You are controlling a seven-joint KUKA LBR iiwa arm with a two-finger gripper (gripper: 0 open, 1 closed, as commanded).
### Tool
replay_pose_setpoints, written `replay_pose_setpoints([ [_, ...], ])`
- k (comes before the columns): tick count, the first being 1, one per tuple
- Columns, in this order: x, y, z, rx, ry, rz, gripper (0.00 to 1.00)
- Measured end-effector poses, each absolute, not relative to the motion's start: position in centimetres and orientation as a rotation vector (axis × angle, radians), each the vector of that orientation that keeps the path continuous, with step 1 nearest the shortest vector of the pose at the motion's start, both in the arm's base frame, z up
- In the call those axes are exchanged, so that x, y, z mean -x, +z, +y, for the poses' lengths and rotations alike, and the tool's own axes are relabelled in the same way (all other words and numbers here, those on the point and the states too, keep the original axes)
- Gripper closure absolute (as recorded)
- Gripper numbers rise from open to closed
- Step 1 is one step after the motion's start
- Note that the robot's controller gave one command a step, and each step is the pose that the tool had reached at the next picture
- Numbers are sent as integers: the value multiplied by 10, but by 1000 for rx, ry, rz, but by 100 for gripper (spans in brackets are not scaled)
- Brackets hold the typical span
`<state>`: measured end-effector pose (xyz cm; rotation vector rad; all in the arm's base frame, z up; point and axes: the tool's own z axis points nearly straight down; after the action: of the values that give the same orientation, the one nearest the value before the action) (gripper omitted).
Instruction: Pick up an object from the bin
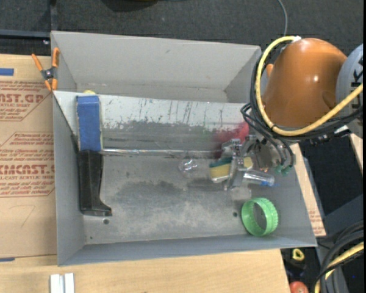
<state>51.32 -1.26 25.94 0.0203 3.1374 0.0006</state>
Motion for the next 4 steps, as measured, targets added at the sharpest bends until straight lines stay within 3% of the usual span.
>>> replay_pose_setpoints([
  [1, -508, 370, -12, -17, 0, 3141, 0],
  [2, -512, 290, -5, -46, 3, 3155, 0],
  [3, -521, 340, 10, -30, 0, 3119, 0],
  [4, -516, 324, 9, -26, 1, 3125, 0],
])
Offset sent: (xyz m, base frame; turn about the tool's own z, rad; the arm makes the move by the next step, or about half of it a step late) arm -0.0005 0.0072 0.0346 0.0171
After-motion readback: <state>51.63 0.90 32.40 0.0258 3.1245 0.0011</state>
